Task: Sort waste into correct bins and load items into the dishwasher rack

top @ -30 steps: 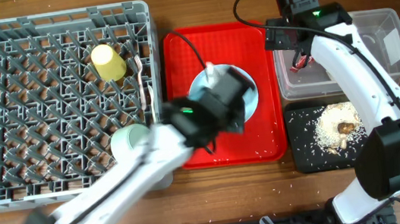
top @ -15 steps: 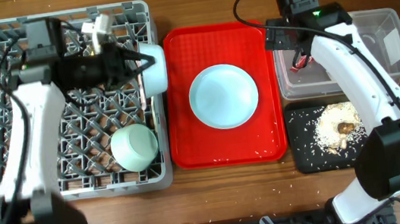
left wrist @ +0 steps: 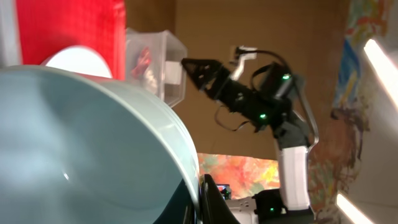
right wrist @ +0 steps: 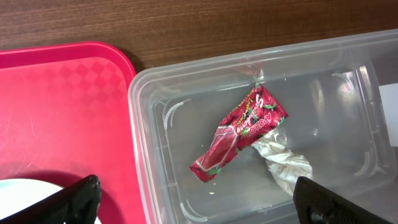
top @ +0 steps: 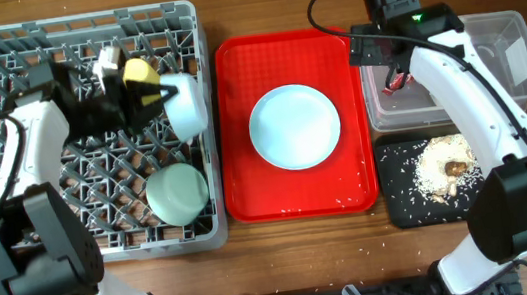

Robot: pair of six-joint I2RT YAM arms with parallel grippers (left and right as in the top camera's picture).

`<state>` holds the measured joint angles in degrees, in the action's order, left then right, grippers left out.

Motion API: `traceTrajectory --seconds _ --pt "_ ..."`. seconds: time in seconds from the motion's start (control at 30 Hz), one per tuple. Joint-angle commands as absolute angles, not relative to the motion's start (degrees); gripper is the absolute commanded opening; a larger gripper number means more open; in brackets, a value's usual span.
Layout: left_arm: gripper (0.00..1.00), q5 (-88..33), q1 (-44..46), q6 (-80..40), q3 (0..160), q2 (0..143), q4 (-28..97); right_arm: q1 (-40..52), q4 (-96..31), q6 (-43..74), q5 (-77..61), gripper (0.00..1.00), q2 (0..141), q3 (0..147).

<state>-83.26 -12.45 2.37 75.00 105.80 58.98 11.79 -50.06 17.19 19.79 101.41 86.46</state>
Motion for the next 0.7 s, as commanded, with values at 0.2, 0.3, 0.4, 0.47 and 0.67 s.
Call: traceTrajectory --seconds 0.2,0.3,0.4,0.47,0.67 --pt "0.05 -77.19 -14.46 8.80 69.32 105.89 57.91 11.66 -49.91 16.51 20.93 1.00 101.01 86.78" --pt "0.13 -72.51 -17.02 8.75 69.32 105.89 57.91 11.66 -49.93 16.53 20.91 1.00 101.01 86.78" --pt "0.16 -69.97 -19.51 8.82 69.32 105.89 56.31 11.66 -49.91 16.51 20.91 1.00 101.01 86.78" --pt "0.16 -69.97 -20.12 8.84 69.32 105.89 54.83 11.64 -49.91 16.49 20.93 1.00 101.01 86.78" --pt "0.54 -69.52 -20.18 8.78 69.34 105.89 51.35 11.66 -49.93 16.51 20.93 1.00 101.01 86.78"
